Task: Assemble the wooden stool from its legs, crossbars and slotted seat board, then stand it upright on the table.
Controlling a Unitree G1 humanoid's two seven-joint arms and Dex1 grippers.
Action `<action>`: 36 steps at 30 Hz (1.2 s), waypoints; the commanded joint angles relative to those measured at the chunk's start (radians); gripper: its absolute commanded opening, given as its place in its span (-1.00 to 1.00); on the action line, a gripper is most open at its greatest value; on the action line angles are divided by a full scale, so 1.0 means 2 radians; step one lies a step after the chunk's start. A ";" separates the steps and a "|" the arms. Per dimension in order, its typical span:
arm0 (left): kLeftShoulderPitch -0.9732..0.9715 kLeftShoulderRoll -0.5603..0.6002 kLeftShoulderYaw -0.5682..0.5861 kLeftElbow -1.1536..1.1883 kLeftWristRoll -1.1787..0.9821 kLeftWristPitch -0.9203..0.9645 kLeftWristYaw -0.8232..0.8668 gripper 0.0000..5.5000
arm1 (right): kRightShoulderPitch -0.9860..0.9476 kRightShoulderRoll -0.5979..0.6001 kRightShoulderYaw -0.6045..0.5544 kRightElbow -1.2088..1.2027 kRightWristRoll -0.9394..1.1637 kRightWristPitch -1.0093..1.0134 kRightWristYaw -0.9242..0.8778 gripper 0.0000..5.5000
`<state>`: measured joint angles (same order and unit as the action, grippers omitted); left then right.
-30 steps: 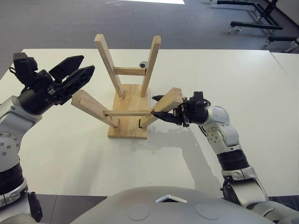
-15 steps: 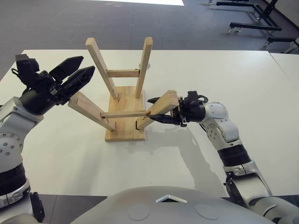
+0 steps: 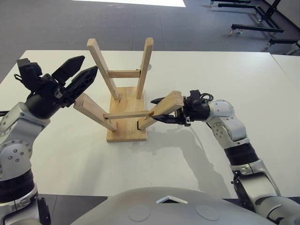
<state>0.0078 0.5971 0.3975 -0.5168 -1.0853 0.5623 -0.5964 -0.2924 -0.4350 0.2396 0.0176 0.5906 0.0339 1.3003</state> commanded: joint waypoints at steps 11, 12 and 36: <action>0.030 -0.051 -0.117 -0.049 0.075 -0.016 0.085 0.32 | -0.026 -0.050 0.011 0.063 -0.006 0.053 0.095 -0.26; 0.030 -0.053 -0.121 -0.052 0.078 -0.018 0.090 0.32 | -0.028 -0.052 0.011 0.064 -0.005 0.055 0.098 -0.26; -0.018 -0.032 -0.178 0.048 0.079 -0.018 0.048 0.32 | 0.029 -0.034 0.013 0.002 -0.009 0.047 0.031 -0.26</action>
<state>-0.0687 0.5324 0.1825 -0.4738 -0.9753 0.3756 -0.4896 -0.2975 -0.5228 0.1803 0.0373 0.6310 0.0763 1.3350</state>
